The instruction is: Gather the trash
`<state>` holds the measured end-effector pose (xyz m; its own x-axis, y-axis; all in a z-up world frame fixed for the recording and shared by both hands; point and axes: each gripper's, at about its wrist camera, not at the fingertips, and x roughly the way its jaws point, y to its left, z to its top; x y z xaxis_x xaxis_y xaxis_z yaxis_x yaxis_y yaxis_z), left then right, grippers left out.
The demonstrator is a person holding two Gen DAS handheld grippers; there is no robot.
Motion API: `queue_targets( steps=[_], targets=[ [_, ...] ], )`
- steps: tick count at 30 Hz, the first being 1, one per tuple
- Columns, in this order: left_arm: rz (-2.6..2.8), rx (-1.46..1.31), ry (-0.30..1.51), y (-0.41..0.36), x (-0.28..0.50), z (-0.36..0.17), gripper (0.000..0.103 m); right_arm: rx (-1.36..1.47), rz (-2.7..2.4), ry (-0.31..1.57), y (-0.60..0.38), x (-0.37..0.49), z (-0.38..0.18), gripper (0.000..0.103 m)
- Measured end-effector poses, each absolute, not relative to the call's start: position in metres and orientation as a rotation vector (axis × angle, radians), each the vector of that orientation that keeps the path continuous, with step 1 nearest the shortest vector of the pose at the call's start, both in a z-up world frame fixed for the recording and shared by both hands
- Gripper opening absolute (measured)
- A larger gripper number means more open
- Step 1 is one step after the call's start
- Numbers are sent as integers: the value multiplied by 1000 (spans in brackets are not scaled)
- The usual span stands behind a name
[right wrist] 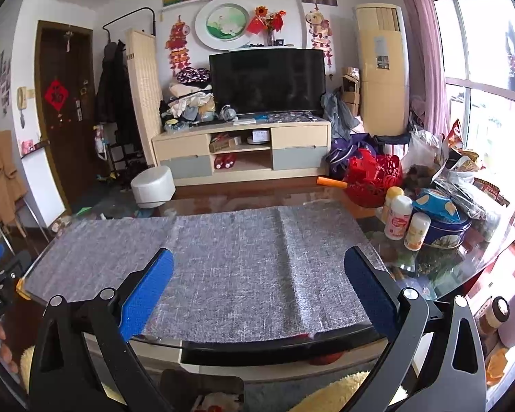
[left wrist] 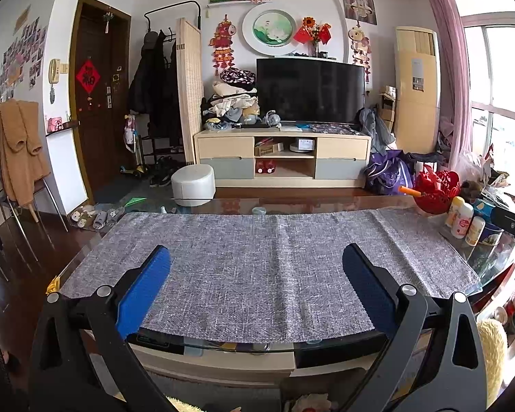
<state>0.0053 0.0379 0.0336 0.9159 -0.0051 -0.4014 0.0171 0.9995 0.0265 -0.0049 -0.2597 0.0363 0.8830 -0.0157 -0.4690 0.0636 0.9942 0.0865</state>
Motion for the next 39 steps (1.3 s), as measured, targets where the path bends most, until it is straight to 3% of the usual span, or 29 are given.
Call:
queue_targets(
  steps=[39],
  targets=[
    [56, 57, 373, 30, 0, 52, 95, 95, -41, 490, -256, -1, 38, 100]
  ],
)
